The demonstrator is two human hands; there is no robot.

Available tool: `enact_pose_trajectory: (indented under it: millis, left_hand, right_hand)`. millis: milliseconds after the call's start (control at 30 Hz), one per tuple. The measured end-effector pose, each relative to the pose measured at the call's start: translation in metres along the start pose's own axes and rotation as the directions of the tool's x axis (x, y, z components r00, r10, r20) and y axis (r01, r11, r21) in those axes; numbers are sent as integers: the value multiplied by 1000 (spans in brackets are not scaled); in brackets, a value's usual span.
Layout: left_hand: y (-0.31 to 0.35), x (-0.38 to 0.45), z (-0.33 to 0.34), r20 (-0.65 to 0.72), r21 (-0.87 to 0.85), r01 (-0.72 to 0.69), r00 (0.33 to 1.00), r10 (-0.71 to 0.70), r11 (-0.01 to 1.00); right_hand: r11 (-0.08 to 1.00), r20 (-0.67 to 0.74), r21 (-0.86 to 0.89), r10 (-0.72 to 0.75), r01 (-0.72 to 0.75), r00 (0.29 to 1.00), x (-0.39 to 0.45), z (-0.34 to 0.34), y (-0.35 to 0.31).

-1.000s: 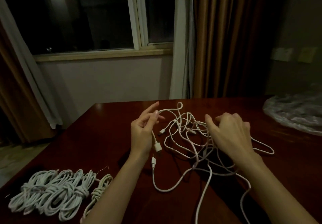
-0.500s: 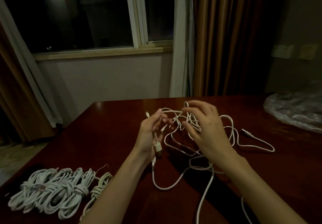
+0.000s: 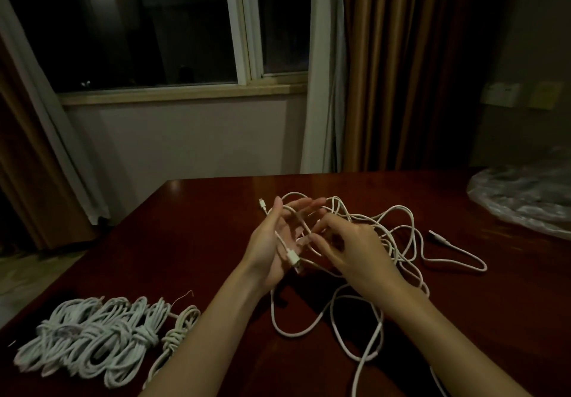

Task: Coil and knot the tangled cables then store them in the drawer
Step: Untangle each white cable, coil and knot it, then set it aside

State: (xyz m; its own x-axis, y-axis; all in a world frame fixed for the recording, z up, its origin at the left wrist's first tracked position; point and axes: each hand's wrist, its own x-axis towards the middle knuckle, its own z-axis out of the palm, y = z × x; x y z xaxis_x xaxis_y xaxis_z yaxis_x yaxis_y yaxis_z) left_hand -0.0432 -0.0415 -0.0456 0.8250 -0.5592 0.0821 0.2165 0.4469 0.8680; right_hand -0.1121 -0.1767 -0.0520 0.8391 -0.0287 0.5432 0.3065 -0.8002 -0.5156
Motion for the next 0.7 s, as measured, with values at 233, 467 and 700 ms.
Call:
enact_pose_trajectory:
  millis: [233, 467, 700]
  left_hand:
    - [3, 1, -6, -98, -417, -10, 995, -34, 909]
    - [9, 1, -10, -127, -329, -54, 992, 13, 943]
    - [13, 5, -18, -138, -300, 37, 987, -82, 953]
  right_hand:
    - [999, 66, -20, -35, 36, 997, 1, -4, 2]
    - [985, 118, -81, -144, 154, 983, 1, -1, -1]
    - [990, 86, 78, -121, 115, 989, 2, -20, -4]
